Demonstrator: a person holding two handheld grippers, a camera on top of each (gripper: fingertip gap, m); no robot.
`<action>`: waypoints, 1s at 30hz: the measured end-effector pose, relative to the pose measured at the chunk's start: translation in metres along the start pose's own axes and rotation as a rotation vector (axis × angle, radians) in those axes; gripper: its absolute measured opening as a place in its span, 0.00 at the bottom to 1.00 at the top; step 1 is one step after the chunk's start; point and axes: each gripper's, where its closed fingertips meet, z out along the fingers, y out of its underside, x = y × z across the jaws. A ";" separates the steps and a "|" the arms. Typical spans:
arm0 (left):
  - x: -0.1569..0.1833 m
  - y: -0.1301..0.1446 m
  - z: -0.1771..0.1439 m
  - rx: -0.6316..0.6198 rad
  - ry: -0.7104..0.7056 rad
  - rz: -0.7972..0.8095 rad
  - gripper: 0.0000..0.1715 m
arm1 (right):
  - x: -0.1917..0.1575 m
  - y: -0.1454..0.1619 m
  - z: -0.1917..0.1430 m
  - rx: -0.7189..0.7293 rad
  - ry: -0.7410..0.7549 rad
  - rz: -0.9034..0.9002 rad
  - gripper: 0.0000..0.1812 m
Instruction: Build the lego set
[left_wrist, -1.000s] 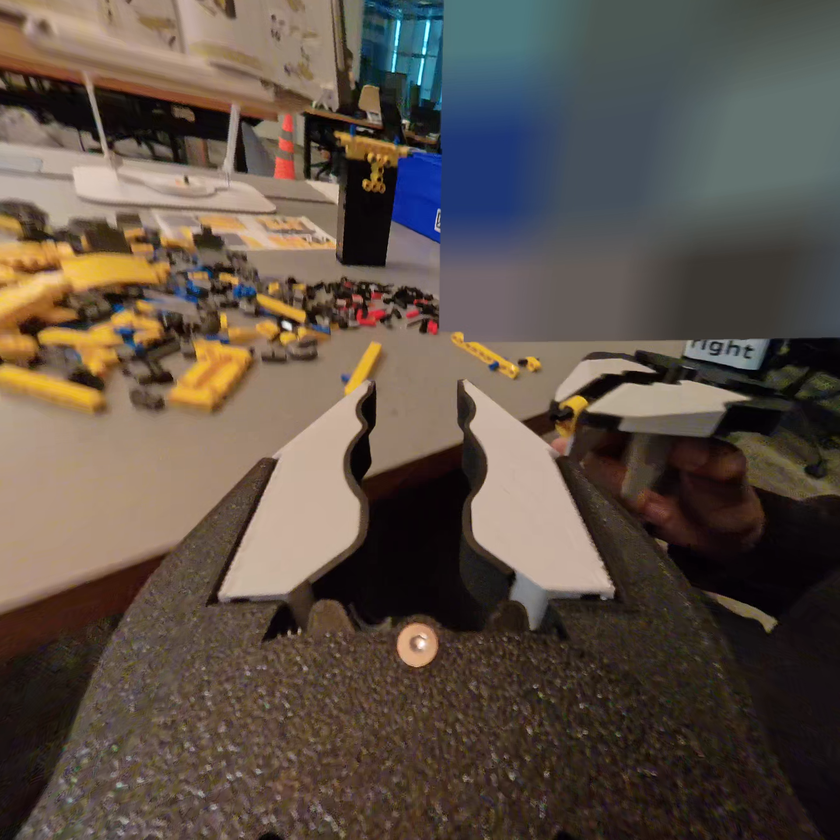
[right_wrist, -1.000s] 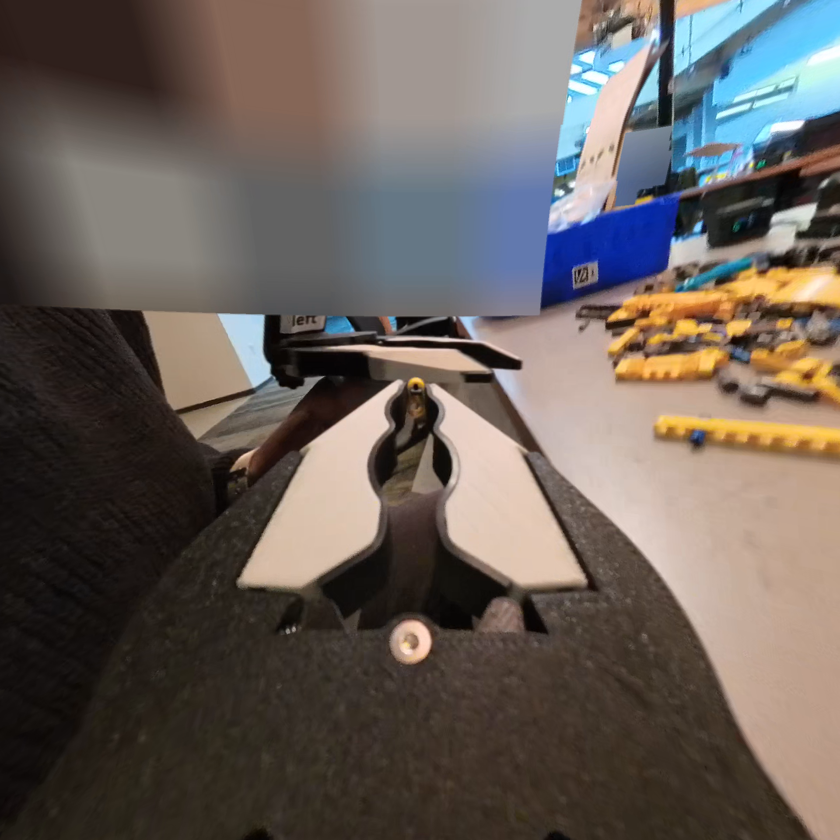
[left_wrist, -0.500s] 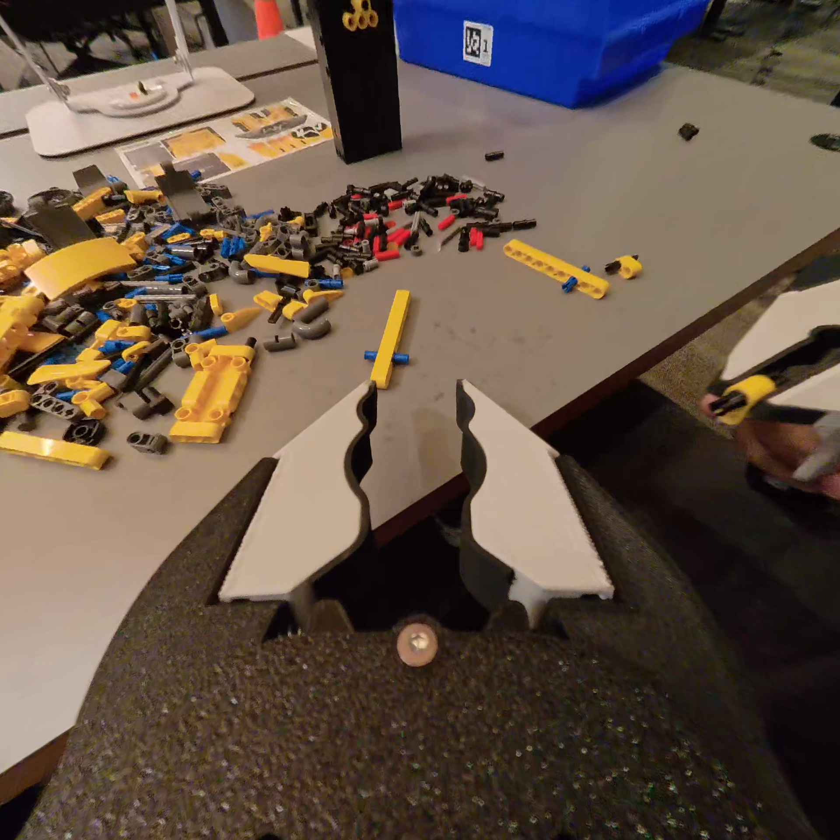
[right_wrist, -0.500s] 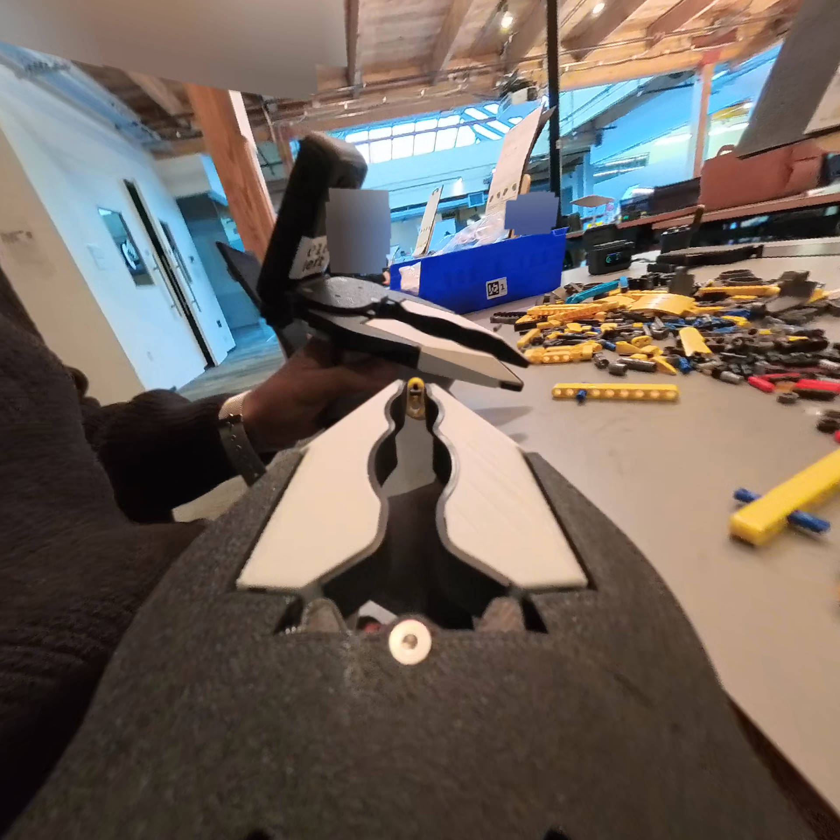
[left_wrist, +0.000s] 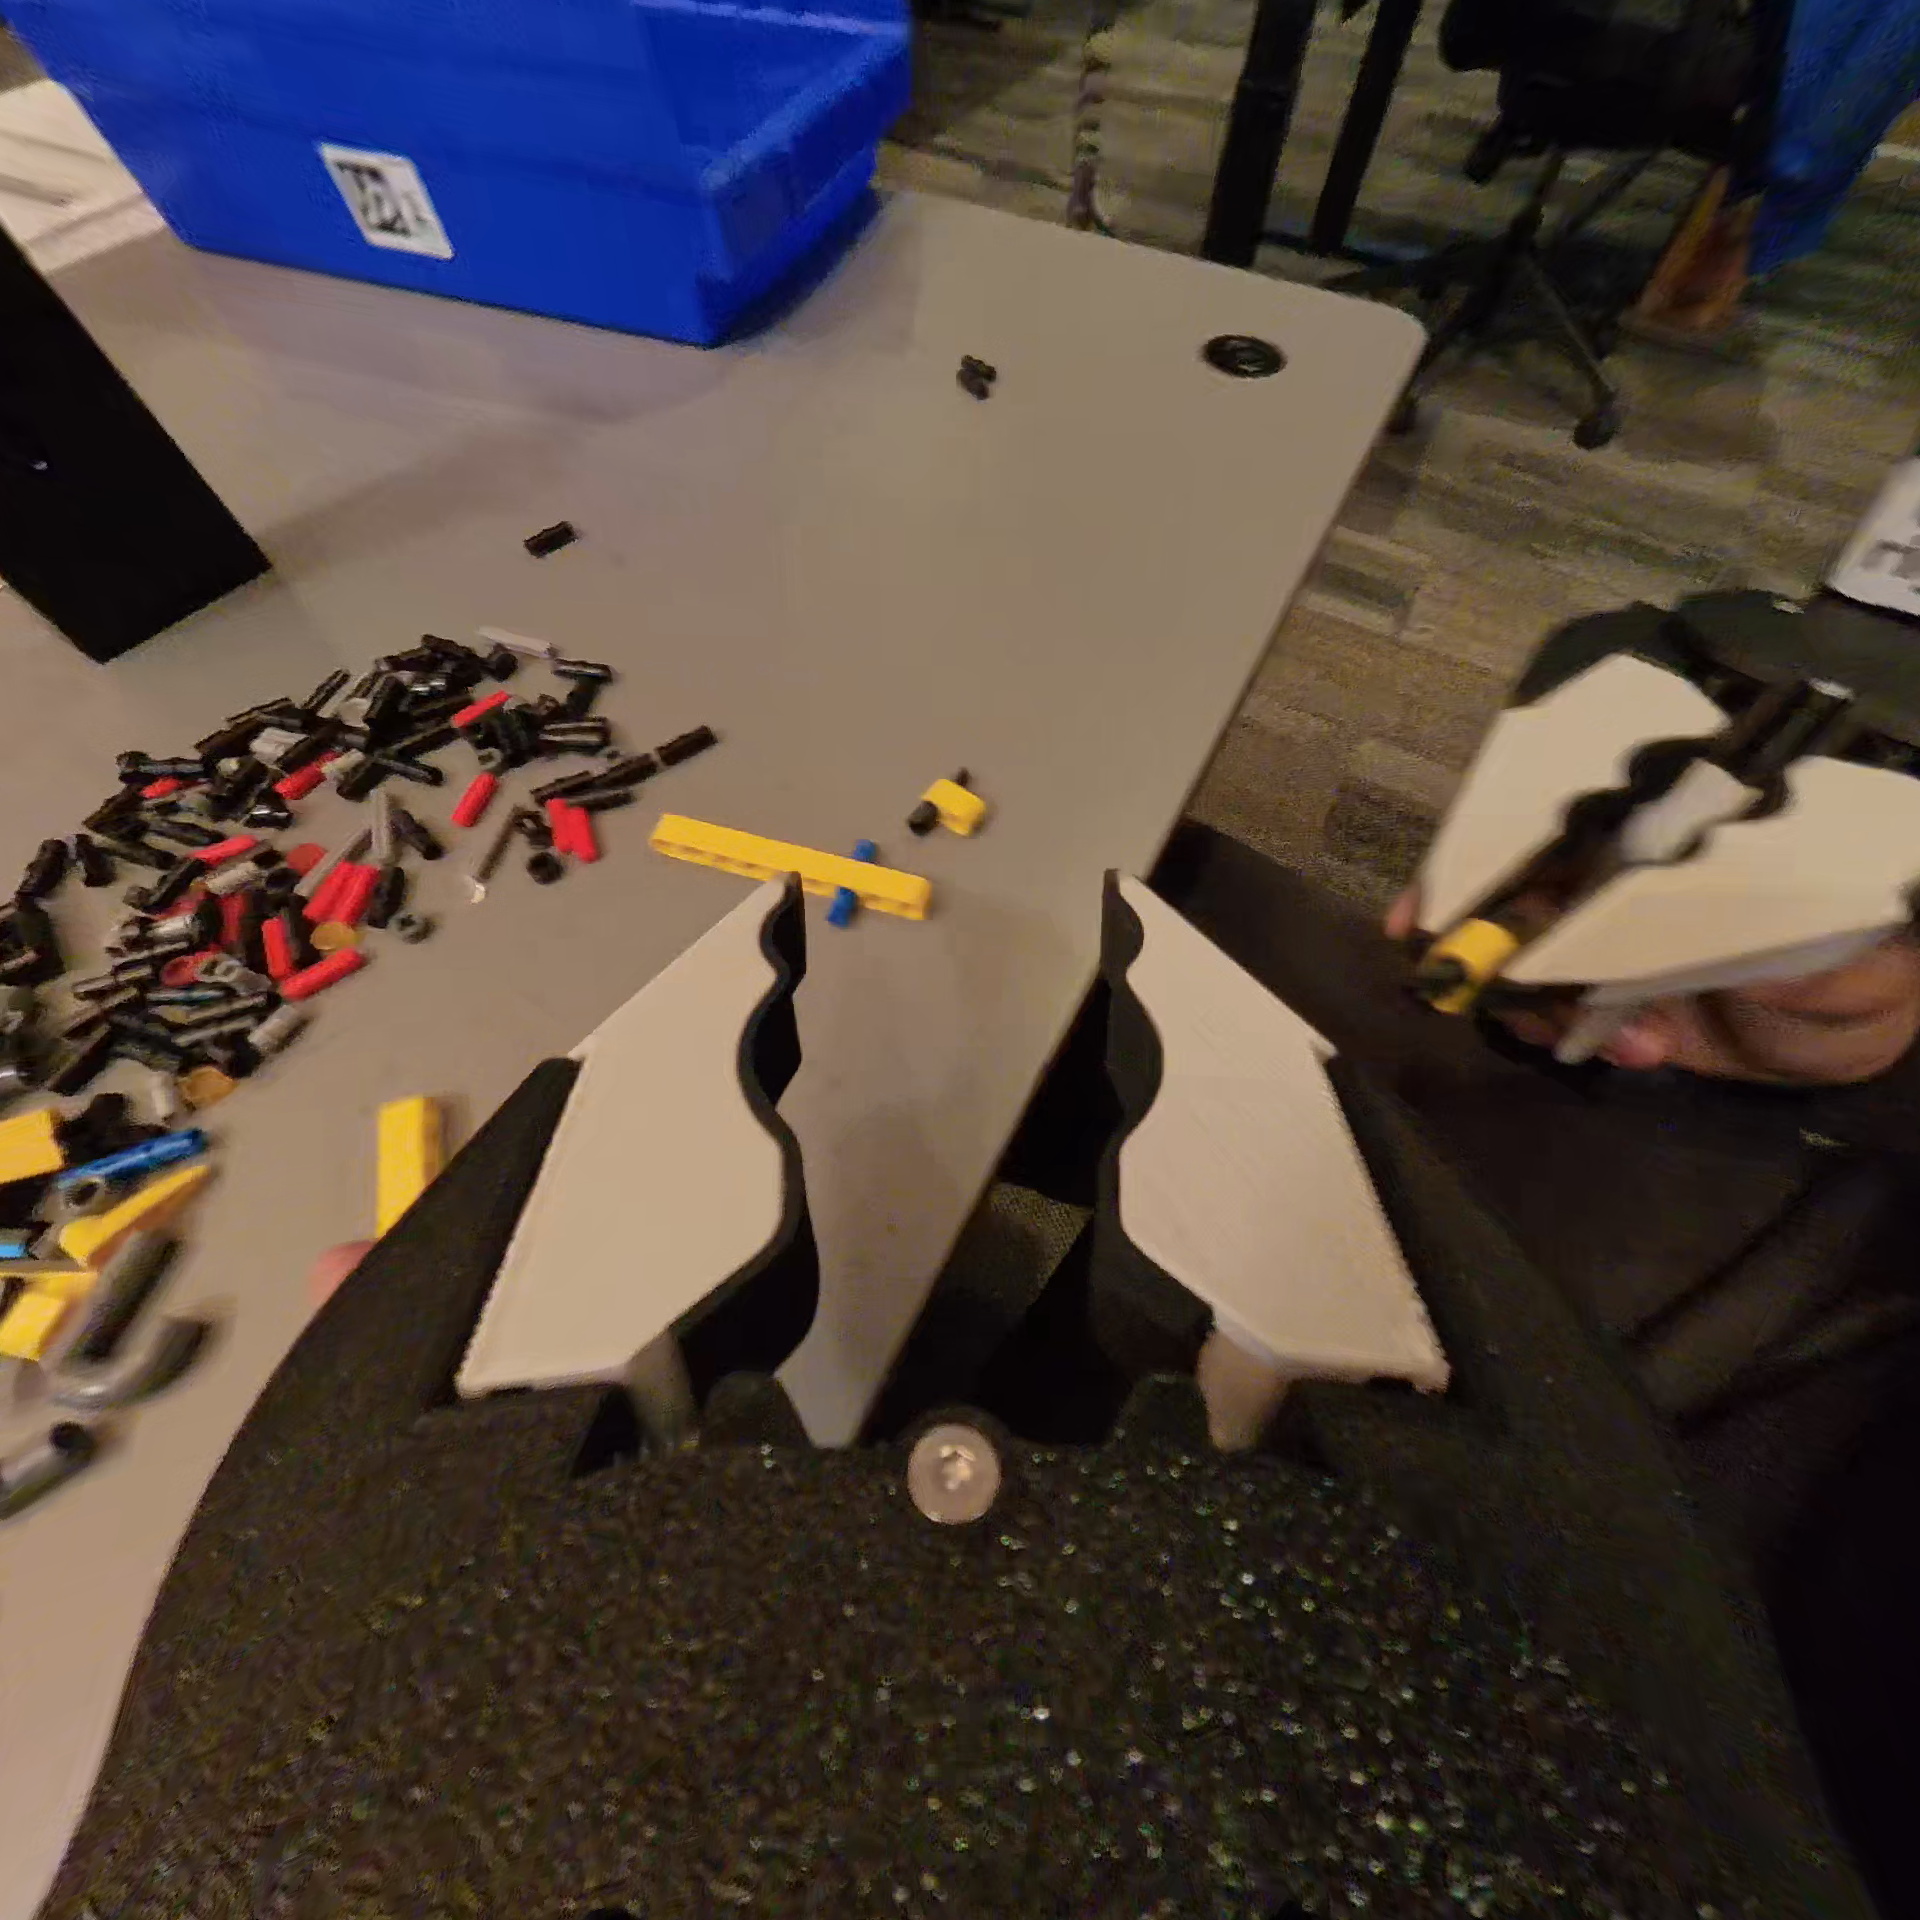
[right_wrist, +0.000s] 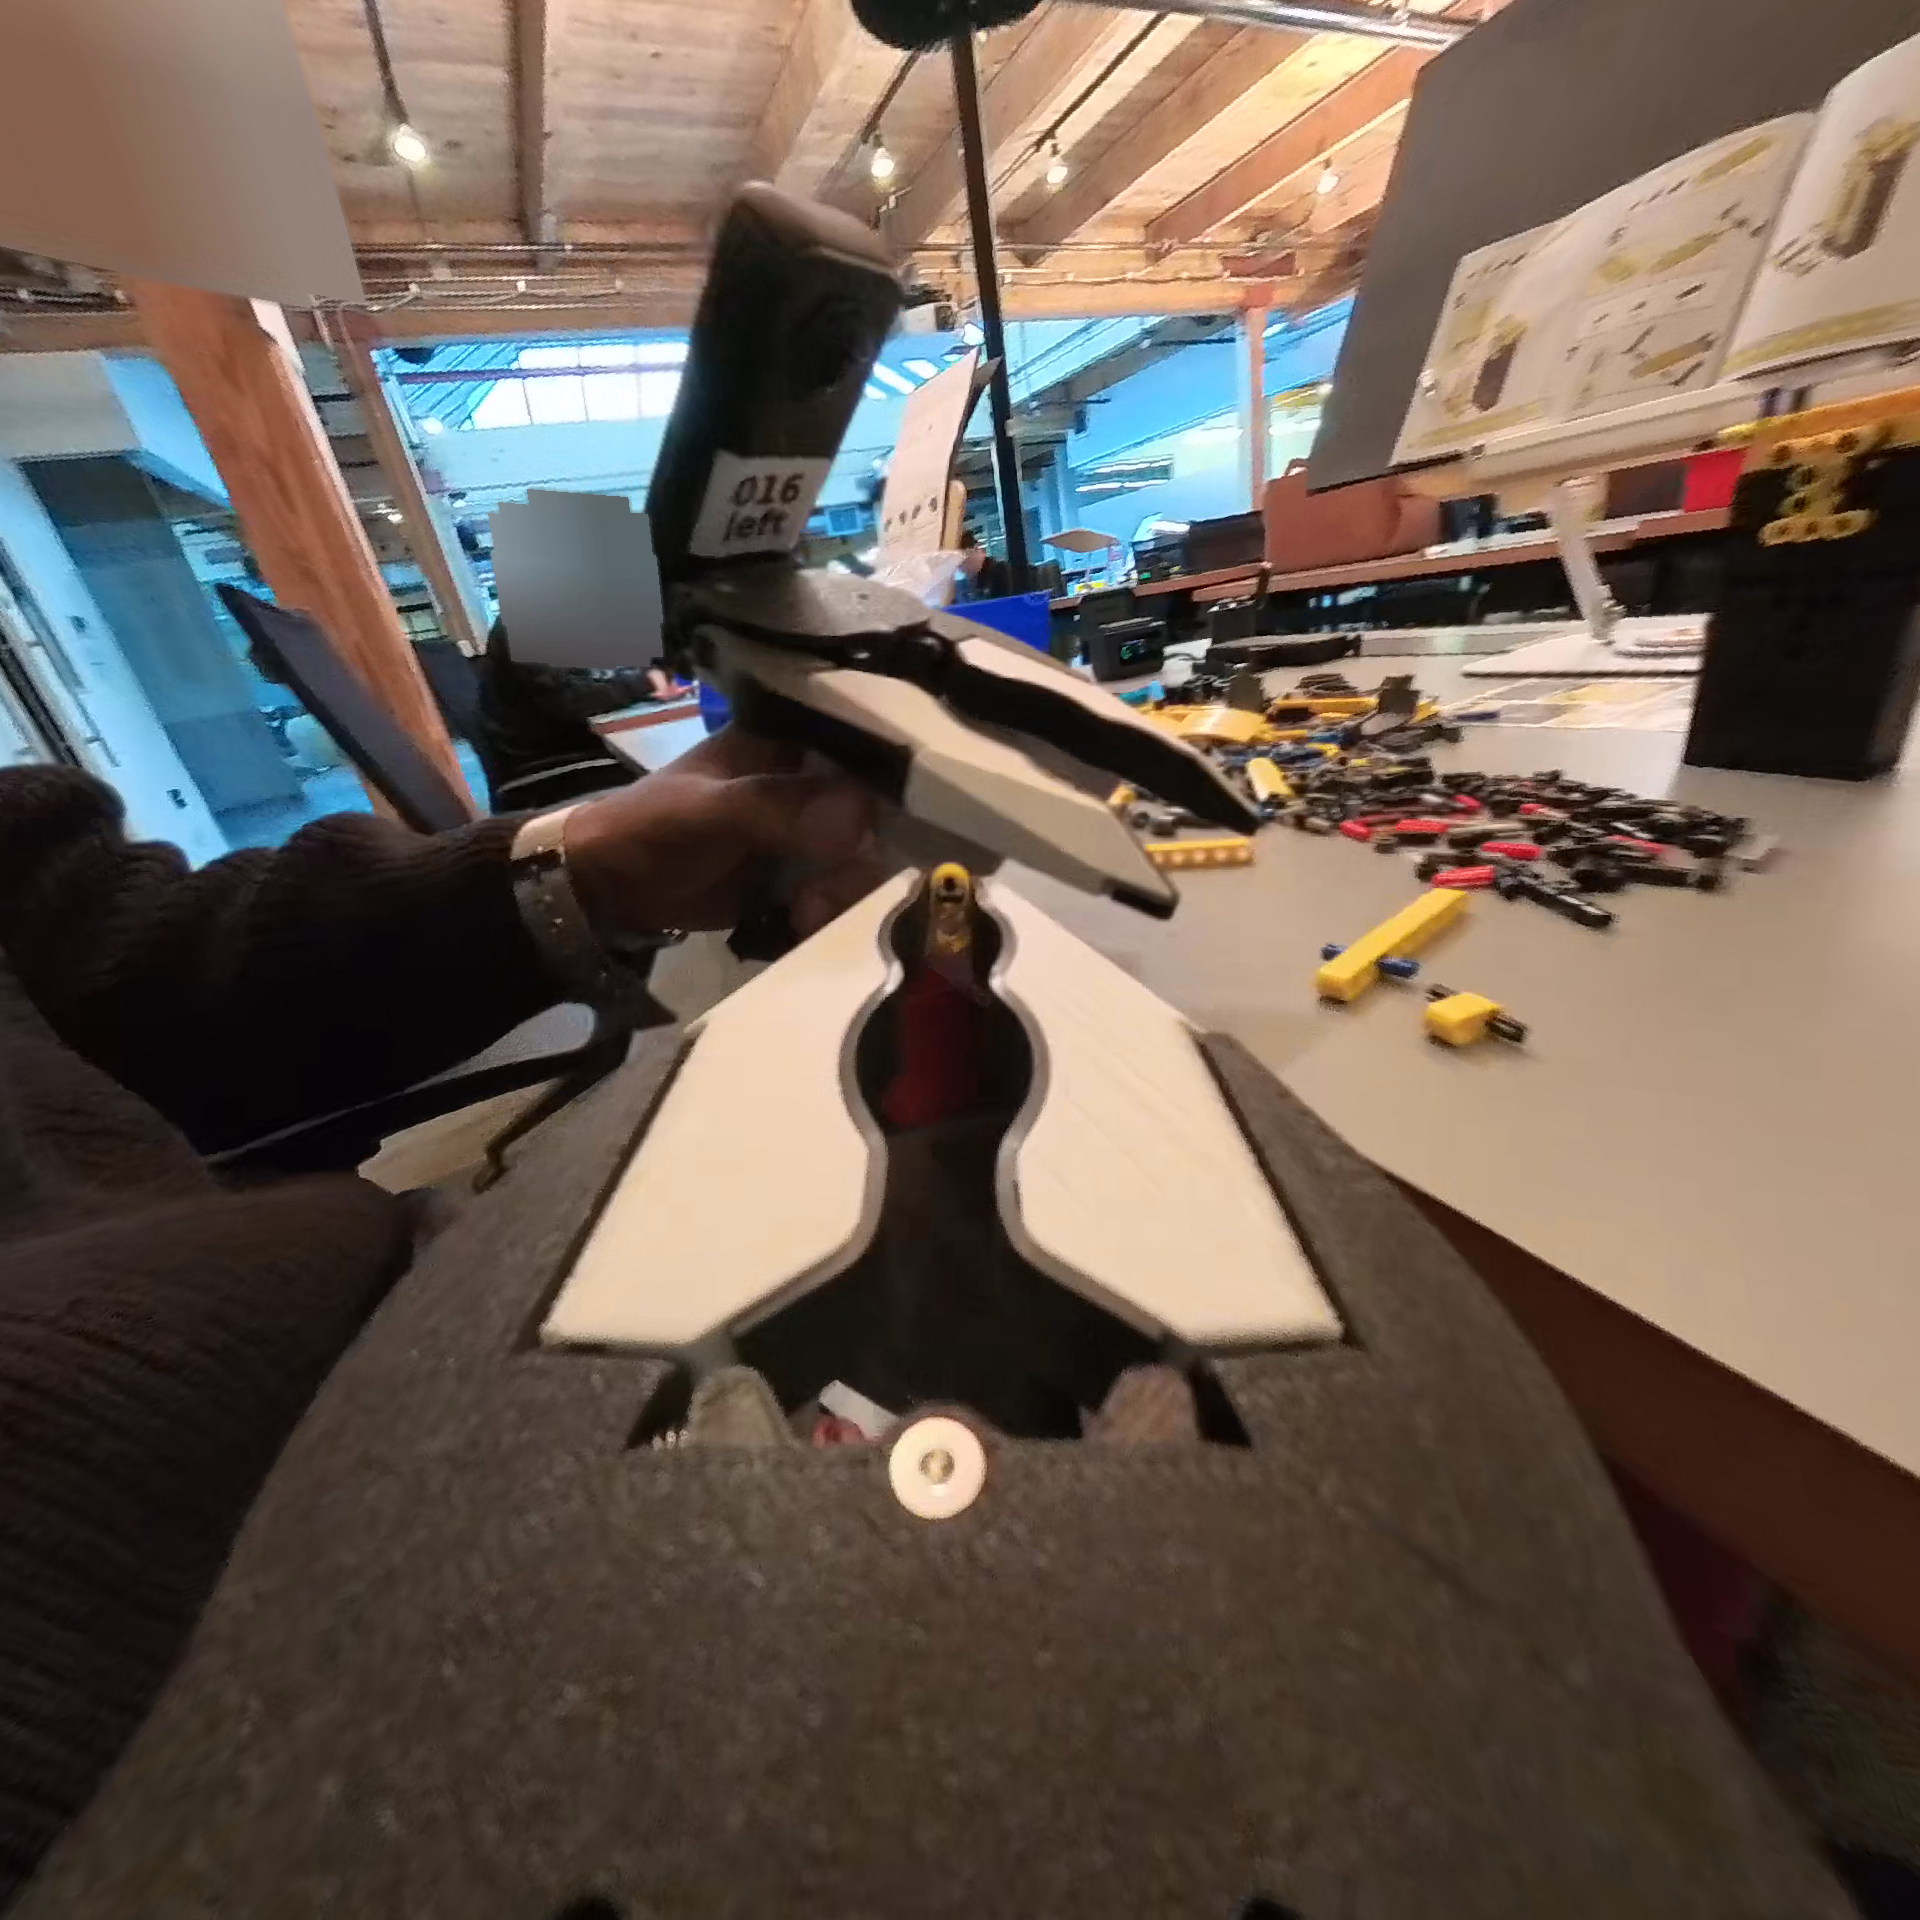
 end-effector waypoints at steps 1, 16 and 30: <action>-0.008 -0.002 0.005 -0.023 -0.010 -0.021 0.33 | 0.003 -0.002 -0.003 0.008 0.013 0.001 0.04; -0.038 0.017 0.049 -0.269 0.086 0.097 0.46 | 0.028 -0.009 -0.008 0.075 0.012 0.127 0.04; -0.026 0.024 0.042 -0.288 0.143 0.129 0.43 | 0.047 -0.022 0.006 0.145 -0.052 0.229 0.04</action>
